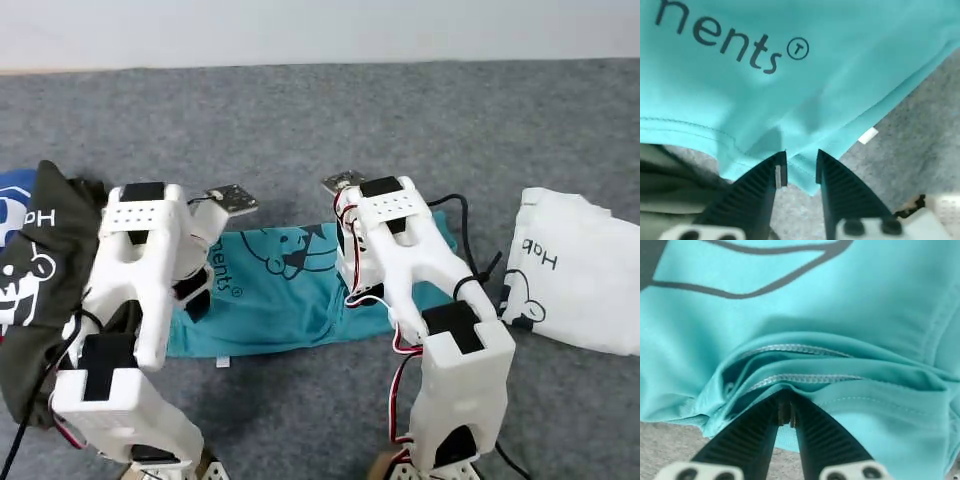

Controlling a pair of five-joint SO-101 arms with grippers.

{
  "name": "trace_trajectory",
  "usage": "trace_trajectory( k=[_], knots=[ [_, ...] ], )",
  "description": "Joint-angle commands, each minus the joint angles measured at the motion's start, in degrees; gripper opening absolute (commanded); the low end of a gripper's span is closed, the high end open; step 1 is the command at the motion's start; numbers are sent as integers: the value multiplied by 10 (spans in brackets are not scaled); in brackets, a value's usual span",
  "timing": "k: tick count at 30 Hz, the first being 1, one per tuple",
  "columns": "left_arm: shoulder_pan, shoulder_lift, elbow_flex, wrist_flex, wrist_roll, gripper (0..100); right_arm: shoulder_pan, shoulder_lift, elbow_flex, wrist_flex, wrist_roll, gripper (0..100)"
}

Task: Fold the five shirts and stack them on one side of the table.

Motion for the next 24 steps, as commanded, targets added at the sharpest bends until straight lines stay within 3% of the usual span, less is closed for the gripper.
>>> trace_trajectory(
  k=[1,6,15,24],
  knots=[
    [-4,26,-22,-20,-15,108,7,-9,-4,3,-3,9],
    [7,116,-86,-58,23,108,7,-9,-4,3,-3,9],
    [80,206,-303,25,100,104,7,-9,-4,3,-3,9],
    [96,236,-363,52,113,104,7,-9,-4,3,-3,9]
  ],
)
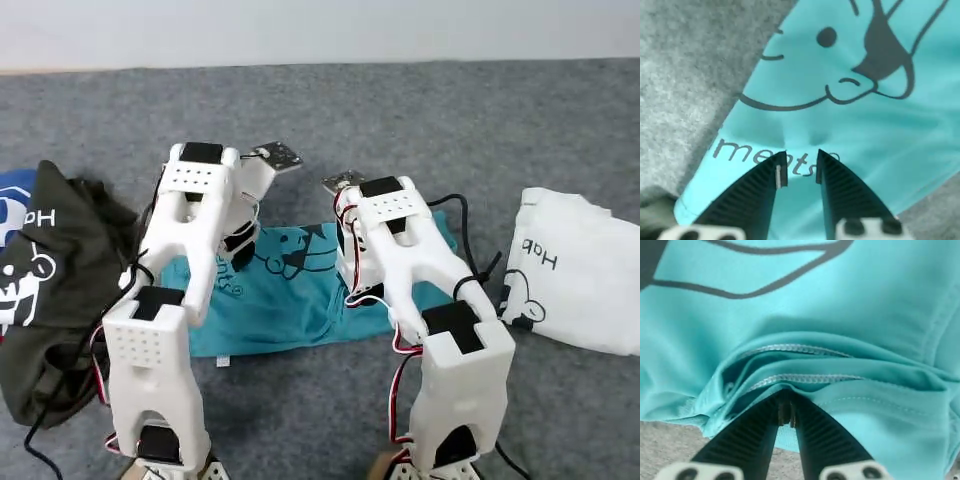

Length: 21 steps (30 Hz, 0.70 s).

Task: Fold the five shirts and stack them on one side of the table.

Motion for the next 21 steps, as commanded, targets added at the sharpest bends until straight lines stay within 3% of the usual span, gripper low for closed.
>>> trace_trajectory(
  k=[1,7,15,21],
  knots=[
    [-8,-8,-23,42,1,104,7,-9,-4,3,-3,9],
    [-26,-78,26,69,-29,108,7,-9,-4,1,-3,9],
    [-38,-243,233,68,-115,109,11,-10,-4,3,-3,9],
    [-84,-251,275,35,-163,113,14,-10,-20,3,-2,9]
  ],
)
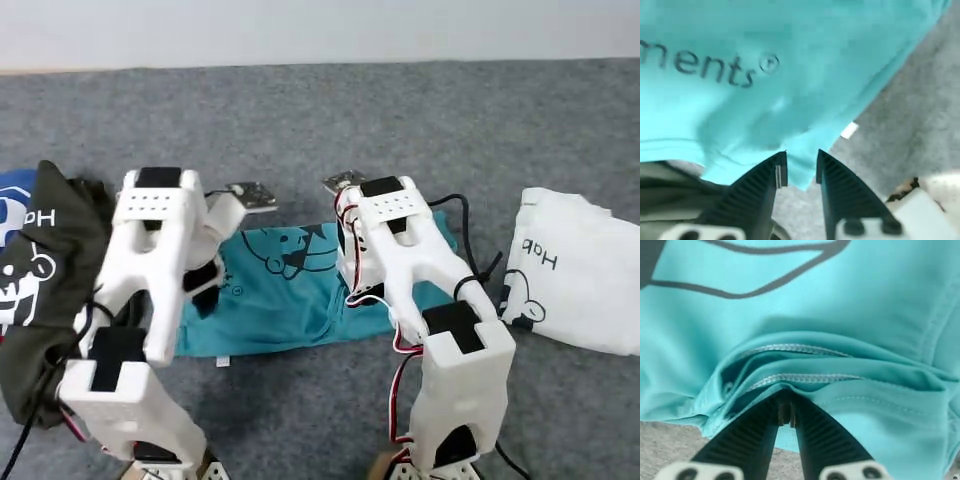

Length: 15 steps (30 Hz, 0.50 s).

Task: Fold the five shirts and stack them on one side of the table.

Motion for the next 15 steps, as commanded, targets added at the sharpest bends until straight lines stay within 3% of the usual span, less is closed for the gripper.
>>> trace_trajectory(
  k=[1,8,15],
  knots=[
    [-25,-17,5,-22,-22,124,11,-10,-23,3,-2,9],
    [-51,76,2,-81,-20,155,11,-10,-32,13,-2,9],
    [-55,128,-51,-89,9,155,11,-10,-32,16,-2,9]
  ],
)
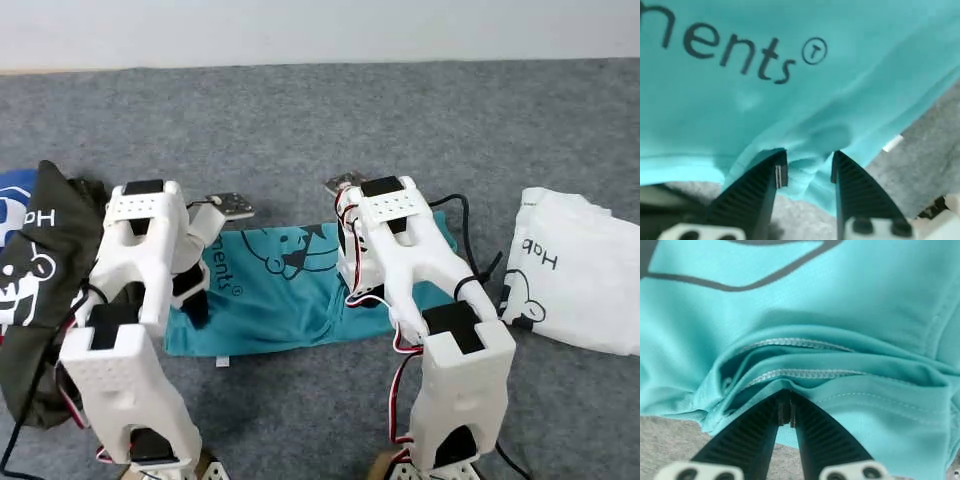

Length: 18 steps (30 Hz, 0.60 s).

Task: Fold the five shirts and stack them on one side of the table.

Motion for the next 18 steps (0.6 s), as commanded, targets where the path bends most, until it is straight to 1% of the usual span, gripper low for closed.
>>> trace_trajectory(
  k=[1,4,8,10,13,18],
  knots=[
    [0,9,-40,-9,23,151,11,-10,-32,5,-2,9],
    [1,16,-58,-8,34,94,11,-10,-32,5,-2,9],
    [21,13,-79,67,21,6,11,-10,-32,13,-2,9],
    [30,12,-85,104,10,6,10,-10,-32,14,-2,9],
    [35,8,-81,103,23,6,10,-10,-32,15,-3,9],
    [49,-25,-41,103,23,5,10,-10,-32,15,-3,9]
  ],
)
